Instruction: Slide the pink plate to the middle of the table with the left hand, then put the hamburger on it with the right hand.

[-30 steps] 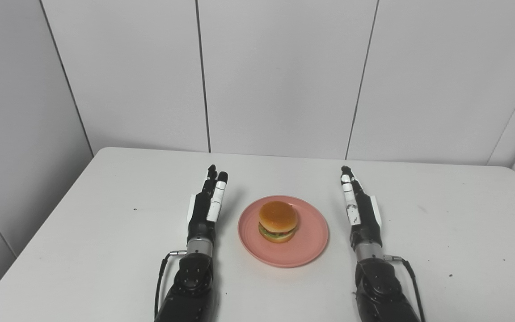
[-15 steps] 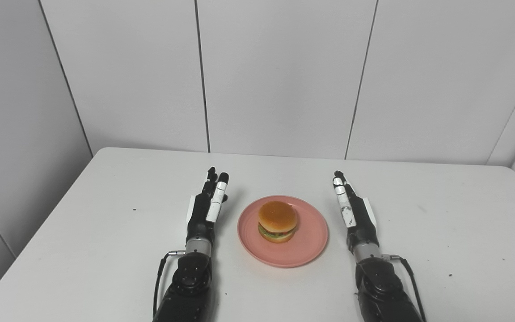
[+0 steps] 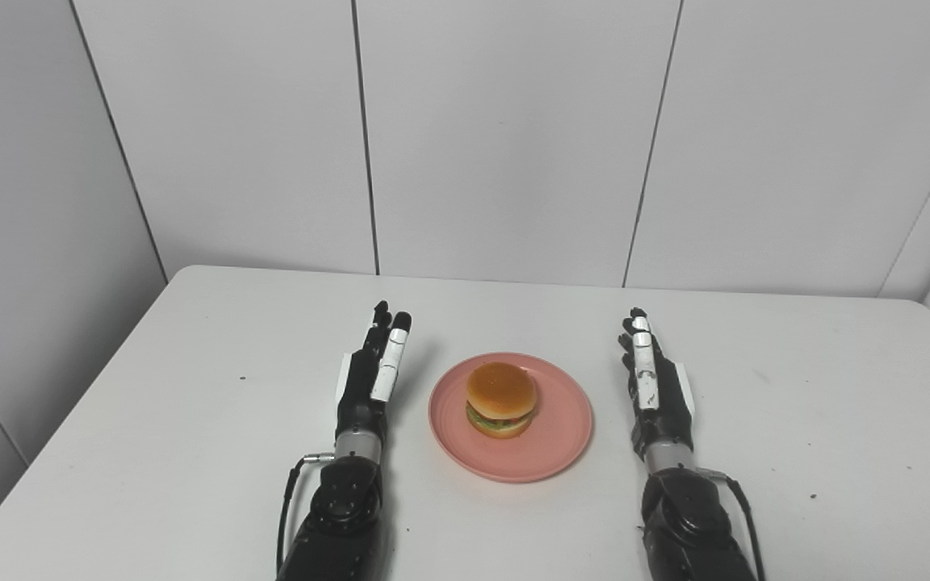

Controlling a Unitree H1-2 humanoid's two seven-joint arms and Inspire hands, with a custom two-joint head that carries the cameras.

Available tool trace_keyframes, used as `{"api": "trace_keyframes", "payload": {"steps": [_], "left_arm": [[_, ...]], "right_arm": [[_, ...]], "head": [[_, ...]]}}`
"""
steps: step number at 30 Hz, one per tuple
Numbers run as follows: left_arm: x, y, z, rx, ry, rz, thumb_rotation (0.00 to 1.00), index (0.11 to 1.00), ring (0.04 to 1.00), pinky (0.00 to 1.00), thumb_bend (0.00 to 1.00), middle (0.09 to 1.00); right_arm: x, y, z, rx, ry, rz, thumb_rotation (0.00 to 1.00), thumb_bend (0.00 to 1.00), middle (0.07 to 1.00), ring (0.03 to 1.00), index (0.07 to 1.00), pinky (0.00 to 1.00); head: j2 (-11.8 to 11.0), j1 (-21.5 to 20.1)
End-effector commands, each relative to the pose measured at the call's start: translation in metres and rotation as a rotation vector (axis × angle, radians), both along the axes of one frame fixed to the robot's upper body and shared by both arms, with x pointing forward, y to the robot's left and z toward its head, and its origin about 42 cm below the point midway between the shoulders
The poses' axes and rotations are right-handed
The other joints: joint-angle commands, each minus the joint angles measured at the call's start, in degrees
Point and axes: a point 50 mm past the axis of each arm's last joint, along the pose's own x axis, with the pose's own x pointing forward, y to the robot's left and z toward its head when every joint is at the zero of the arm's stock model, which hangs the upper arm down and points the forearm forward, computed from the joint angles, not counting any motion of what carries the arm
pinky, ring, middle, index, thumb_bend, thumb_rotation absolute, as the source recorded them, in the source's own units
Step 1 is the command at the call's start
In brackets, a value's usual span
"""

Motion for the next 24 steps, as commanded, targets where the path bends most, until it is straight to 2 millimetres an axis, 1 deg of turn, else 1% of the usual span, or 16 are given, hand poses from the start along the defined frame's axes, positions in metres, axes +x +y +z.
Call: {"api": "trace_keyframes", "payload": {"steps": [1, 3, 5, 6, 8, 9, 11, 12, 13, 14, 16, 19, 20, 21, 23, 24], "left_arm": [[0.004, -0.002, 0.008, 0.009, -0.022, -0.007, 0.91, 0.958, 1.0, 0.96, 0.85, 1.0], [0.003, -0.002, 0.008, 0.01, -0.017, -0.003, 0.91, 0.958, 1.0, 0.96, 0.84, 1.0], [0.003, -0.002, 0.008, 0.011, -0.014, 0.0, 0.91, 0.951, 1.0, 0.88, 0.84, 1.0], [0.002, -0.002, 0.007, 0.015, -0.012, -0.001, 0.91, 0.951, 1.0, 0.88, 0.84, 1.0], [0.002, -0.002, 0.007, 0.023, -0.013, -0.005, 0.91, 0.949, 1.0, 0.89, 0.85, 1.0], [0.002, -0.001, 0.007, 0.026, -0.015, -0.007, 0.92, 0.949, 1.0, 0.93, 0.87, 1.0], [0.002, -0.002, 0.006, 0.026, -0.013, -0.012, 0.92, 0.948, 1.0, 0.98, 0.88, 1.0], [0.002, -0.002, 0.006, 0.025, -0.009, -0.01, 0.92, 0.947, 1.0, 0.98, 0.88, 1.0], [0.002, -0.002, 0.006, 0.026, -0.007, -0.008, 0.92, 0.944, 1.0, 0.9, 0.87, 1.0], [0.002, -0.001, 0.006, 0.027, -0.006, -0.006, 0.92, 0.943, 1.0, 0.87, 0.87, 1.0], [0.001, 0.0, 0.006, 0.02, -0.002, -0.007, 0.92, 0.946, 1.0, 0.93, 0.87, 1.0], [0.001, 0.003, 0.007, 0.009, -0.003, -0.007, 0.92, 0.952, 1.0, 0.97, 0.86, 1.0], [0.001, 0.004, 0.008, 0.007, -0.005, -0.007, 0.91, 0.952, 1.0, 0.87, 0.85, 1.0], [0.001, 0.006, 0.008, 0.0, -0.008, -0.009, 0.91, 0.953, 1.0, 0.83, 0.85, 1.0], [0.001, 0.008, 0.008, -0.007, -0.012, -0.013, 0.9, 0.956, 1.0, 0.91, 0.86, 1.0], [0.0, 0.01, 0.009, -0.017, -0.012, -0.018, 0.9, 0.962, 1.0, 0.96, 0.86, 1.0]], "right_arm": [[-0.004, -0.001, -0.009, 0.002, 0.058, -0.014, 1.0, 0.81, 0.961, 0.963, 0.959, 1.0], [-0.005, -0.001, -0.009, 0.0, 0.059, -0.019, 1.0, 0.81, 0.964, 0.968, 0.959, 1.0], [-0.006, -0.001, -0.009, -0.004, 0.058, -0.024, 1.0, 0.81, 0.967, 0.974, 0.959, 1.0], [-0.007, -0.001, -0.009, -0.007, 0.059, -0.026, 1.0, 0.81, 0.967, 0.974, 0.959, 1.0], [-0.008, -0.002, -0.01, -0.01, 0.061, -0.03, 1.0, 0.81, 0.969, 0.977, 0.957, 1.0], [-0.008, -0.002, -0.01, -0.009, 0.063, -0.032, 1.0, 0.81, 0.967, 0.975, 0.955, 1.0], [-0.009, -0.002, -0.01, -0.004, 0.067, -0.036, 1.0, 0.8, 0.968, 0.974, 0.952, 1.0], [-0.009, -0.002, -0.011, -0.001, 0.069, -0.037, 1.0, 0.79, 0.969, 0.974, 0.952, 1.0], [-0.009, -0.001, -0.011, 0.001, 0.07, -0.038, 1.0, 0.79, 0.969, 0.975, 0.95, 1.0], [-0.009, -0.001, -0.012, 0.001, 0.07, -0.037, 1.0, 0.79, 0.969, 0.977, 0.949, 1.0], [-0.009, 0.001, -0.012, -0.012, 0.075, -0.039, 1.0, 0.79, 0.965, 0.975, 0.943, 1.0], [-0.009, 0.004, -0.013, -0.037, 0.082, -0.042, 1.0, 0.78, 0.958, 0.967, 0.938, 1.0], [-0.009, 0.005, -0.013, -0.041, 0.084, -0.044, 1.0, 0.78, 0.955, 0.96, 0.936, 0.99], [-0.009, 0.006, -0.013, -0.044, 0.087, -0.044, 1.0, 0.78, 0.953, 0.958, 0.935, 0.98], [-0.008, 0.008, -0.014, -0.049, 0.089, -0.042, 1.0, 0.78, 0.954, 0.956, 0.936, 0.98], [-0.008, 0.009, -0.013, -0.05, 0.09, -0.039, 1.0, 0.79, 0.956, 0.957, 0.939, 0.99]], "head": [[0.1, -0.2], [0.2, -0.3], [0.3, -0.4], [0.3, -0.5], [0.4, -0.5], [0.4, -0.5], [0.4, -0.5], [0.5, -0.8], [0.5, -0.9], [0.5, -1.2], [0.7, -1.7], [1.2, -2.9], [1.2, -2.9], [1.4, -3.5], [1.6, -3.9], [1.8, -4.1]]}}
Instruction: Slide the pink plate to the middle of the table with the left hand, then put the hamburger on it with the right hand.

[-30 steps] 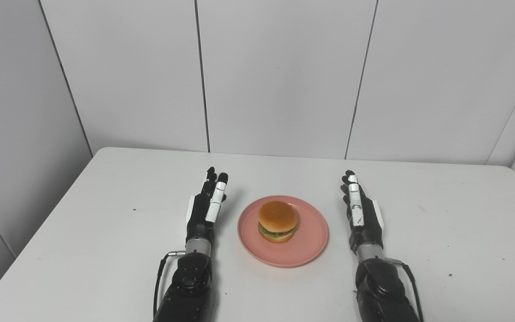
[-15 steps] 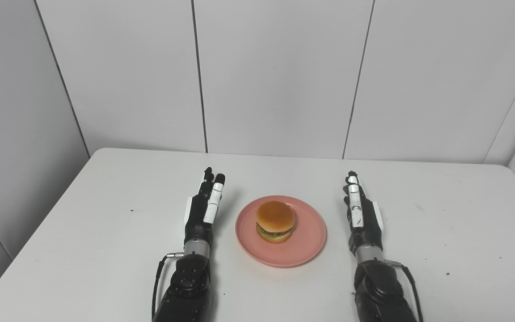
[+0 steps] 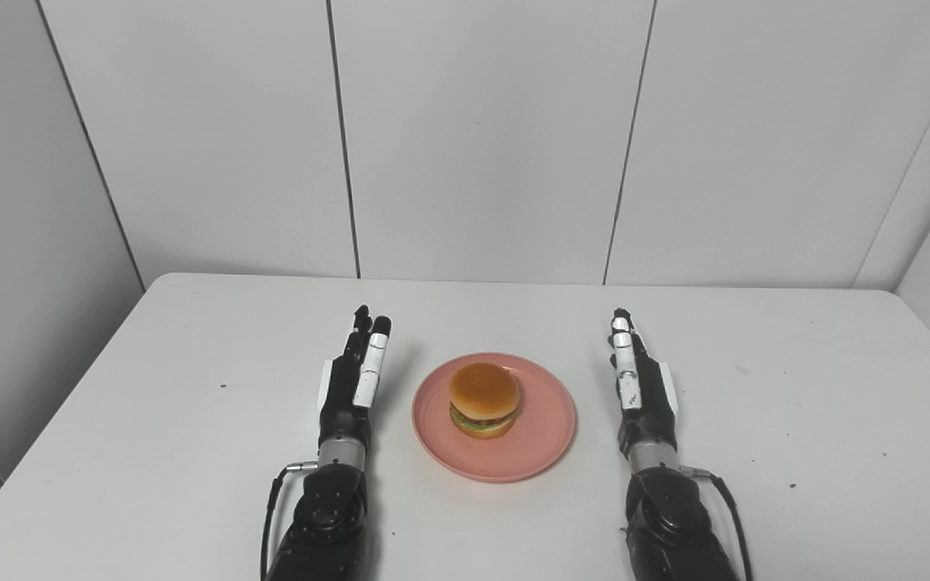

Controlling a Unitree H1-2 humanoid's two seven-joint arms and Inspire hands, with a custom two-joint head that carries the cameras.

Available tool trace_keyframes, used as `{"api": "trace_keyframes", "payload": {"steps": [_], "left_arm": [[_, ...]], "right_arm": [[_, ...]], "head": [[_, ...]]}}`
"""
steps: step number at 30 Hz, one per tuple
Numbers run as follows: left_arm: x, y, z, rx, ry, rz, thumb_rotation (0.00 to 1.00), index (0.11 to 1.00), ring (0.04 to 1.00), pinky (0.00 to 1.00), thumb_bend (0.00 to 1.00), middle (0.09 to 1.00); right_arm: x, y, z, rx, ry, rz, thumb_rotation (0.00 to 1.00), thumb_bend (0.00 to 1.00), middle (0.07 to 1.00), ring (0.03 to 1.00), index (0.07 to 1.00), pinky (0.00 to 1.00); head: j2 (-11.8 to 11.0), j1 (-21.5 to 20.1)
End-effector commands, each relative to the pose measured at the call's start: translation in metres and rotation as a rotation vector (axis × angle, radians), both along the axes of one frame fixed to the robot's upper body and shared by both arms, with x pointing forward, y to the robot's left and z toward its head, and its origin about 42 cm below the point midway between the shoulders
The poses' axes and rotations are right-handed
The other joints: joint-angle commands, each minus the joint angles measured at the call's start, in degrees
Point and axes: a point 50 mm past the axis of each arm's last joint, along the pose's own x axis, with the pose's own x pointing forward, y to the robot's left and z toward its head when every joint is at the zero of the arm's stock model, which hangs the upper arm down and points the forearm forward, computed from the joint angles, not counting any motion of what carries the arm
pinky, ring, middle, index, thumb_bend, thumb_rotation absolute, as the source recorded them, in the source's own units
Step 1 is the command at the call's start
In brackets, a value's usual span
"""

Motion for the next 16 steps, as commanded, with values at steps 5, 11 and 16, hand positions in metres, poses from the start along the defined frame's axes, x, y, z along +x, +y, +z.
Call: {"api": "trace_keyframes", "payload": {"steps": [5, 11, 16], "left_arm": [[0.0056, 0.0093, 0.0096, -0.015, -0.031, -0.033, 0.9, 0.974, 1.0, 1.0, 0.84, 1.0], [0.0068, 0.0109, 0.0093, -0.003, -0.031, -0.036, 0.9, 0.961, 1.0, 0.99, 0.83, 1.0], [0.0064, 0.0102, 0.0103, 0.001, -0.032, -0.034, 0.9, 0.962, 1.0, 1.0, 0.82, 1.0]], "right_arm": [[-0.0018, 0.0076, -0.0102, -0.023, 0.087, 0.004, 1.0, 0.78, 0.951, 0.954, 0.939, 0.99], [-0.0024, 0.009, -0.0108, -0.024, 0.092, 0.009, 1.0, 0.79, 0.955, 0.96, 0.94, 1.0], [-0.0038, 0.0083, -0.0113, -0.009, 0.097, 0.007, 1.0, 0.79, 0.957, 0.962, 0.94, 0.99]], "head": [[0.7, -0.9], [0.8, -1.3], [0.9, -1.0]]}}
